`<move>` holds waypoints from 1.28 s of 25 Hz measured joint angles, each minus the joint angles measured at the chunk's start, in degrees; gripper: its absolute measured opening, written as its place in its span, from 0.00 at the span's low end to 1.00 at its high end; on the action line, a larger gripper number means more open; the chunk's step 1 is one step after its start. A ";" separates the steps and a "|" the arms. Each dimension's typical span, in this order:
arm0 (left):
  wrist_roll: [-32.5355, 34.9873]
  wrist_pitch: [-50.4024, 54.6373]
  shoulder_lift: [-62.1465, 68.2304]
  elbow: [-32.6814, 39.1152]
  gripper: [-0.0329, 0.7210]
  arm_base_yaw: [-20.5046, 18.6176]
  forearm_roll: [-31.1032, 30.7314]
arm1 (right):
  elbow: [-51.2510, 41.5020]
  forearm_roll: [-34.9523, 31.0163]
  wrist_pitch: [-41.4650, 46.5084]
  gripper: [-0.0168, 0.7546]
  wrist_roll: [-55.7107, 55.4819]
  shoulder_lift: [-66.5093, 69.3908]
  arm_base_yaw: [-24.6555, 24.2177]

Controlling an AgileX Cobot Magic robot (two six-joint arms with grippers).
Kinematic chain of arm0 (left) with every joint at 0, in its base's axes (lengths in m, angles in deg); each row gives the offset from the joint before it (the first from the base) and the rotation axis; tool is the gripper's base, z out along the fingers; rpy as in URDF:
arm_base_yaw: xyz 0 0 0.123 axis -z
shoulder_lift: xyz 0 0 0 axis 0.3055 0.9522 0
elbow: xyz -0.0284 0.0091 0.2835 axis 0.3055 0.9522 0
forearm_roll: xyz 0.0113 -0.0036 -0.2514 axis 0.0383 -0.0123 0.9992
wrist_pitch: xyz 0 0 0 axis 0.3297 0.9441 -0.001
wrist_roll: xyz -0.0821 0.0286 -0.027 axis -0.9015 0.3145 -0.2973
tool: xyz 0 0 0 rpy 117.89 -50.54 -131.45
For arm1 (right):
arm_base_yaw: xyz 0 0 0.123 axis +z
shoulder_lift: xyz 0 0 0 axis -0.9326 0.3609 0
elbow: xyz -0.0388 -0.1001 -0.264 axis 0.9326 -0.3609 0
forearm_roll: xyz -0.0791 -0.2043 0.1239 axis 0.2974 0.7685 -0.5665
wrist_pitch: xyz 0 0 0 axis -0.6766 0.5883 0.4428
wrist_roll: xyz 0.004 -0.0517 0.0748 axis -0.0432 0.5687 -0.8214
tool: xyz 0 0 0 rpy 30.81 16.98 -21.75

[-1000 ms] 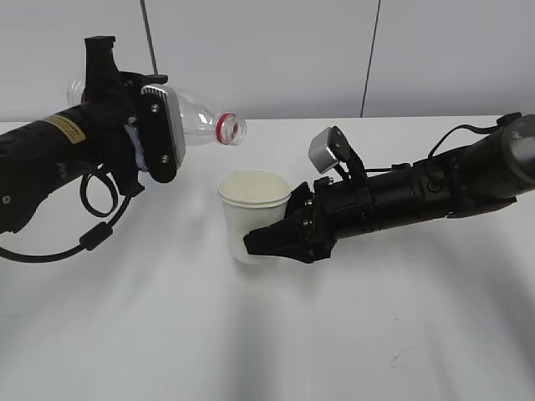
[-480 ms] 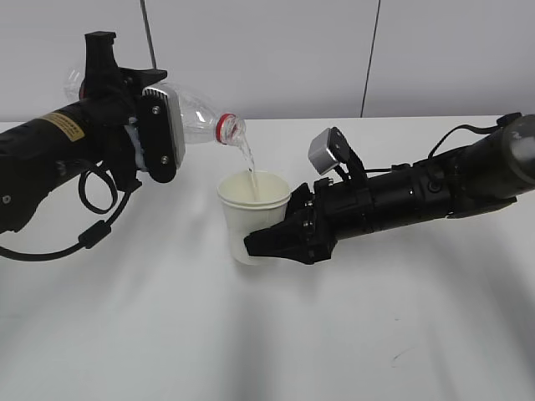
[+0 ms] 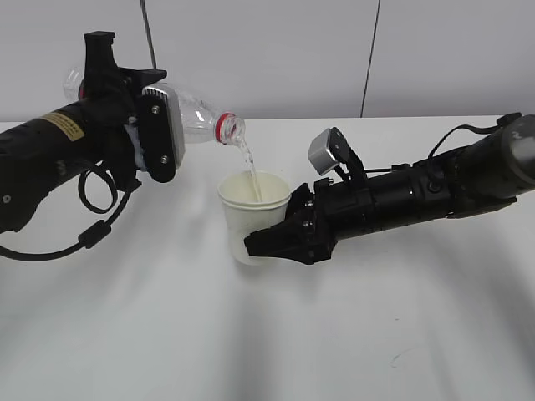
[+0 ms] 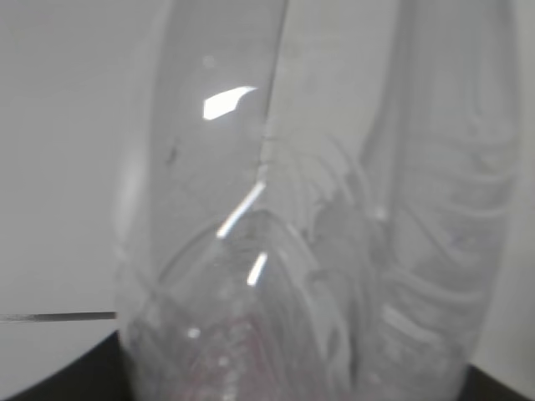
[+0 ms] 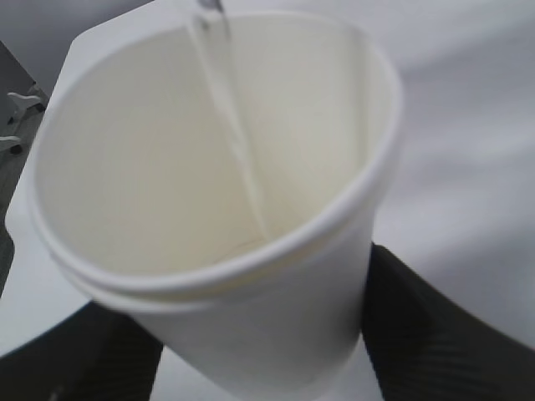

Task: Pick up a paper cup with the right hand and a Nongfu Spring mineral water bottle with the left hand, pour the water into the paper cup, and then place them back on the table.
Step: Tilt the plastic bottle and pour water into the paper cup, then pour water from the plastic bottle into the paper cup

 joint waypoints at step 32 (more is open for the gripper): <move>1.86 -0.32 0.00 0.00 0.51 0.00 0.21 | 0.00 0.25 0.35 0.68 -0.03 0.00 0.00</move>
